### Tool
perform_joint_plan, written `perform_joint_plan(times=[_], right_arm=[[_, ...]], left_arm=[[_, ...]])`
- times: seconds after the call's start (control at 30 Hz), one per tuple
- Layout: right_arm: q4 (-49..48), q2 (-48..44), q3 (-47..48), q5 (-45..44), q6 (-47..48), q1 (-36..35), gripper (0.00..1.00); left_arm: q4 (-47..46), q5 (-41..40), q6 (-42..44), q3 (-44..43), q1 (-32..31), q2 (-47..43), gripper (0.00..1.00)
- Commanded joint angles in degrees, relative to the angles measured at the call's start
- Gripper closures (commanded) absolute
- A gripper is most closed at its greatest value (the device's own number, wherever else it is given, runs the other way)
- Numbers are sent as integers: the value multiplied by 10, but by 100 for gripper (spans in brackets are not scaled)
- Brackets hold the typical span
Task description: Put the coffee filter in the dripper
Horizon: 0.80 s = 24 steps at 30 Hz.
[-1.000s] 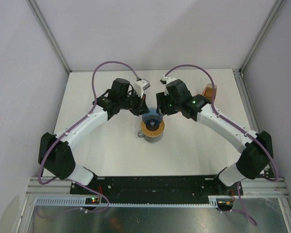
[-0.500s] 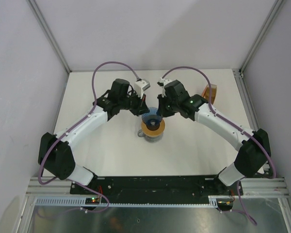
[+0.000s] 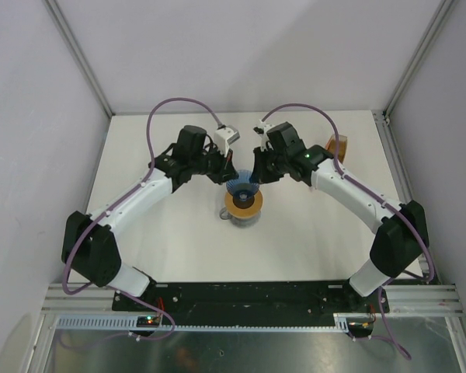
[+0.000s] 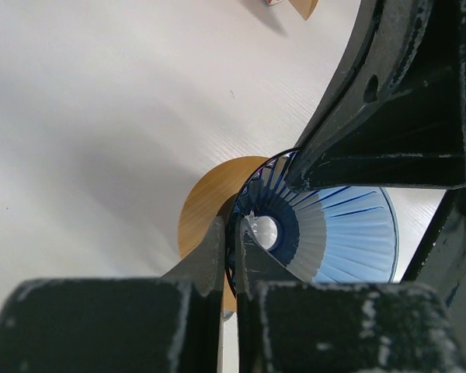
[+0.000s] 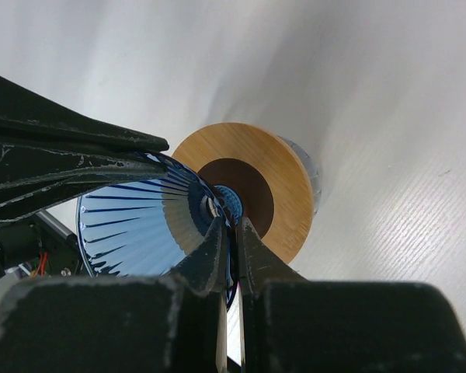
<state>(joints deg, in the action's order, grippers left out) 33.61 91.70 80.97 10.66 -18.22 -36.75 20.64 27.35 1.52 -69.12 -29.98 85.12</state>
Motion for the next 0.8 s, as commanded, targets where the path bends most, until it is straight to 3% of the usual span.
perform_joint_plan(times=[0.0, 0.77], right_arm=[[47, 46, -13, -17, -5, 7, 100], [45, 48, -45, -64, -3, -14, 100]], left_arm=[[70, -3, 23, 19, 1, 39, 100], [69, 30, 64, 102, 6, 19, 100]])
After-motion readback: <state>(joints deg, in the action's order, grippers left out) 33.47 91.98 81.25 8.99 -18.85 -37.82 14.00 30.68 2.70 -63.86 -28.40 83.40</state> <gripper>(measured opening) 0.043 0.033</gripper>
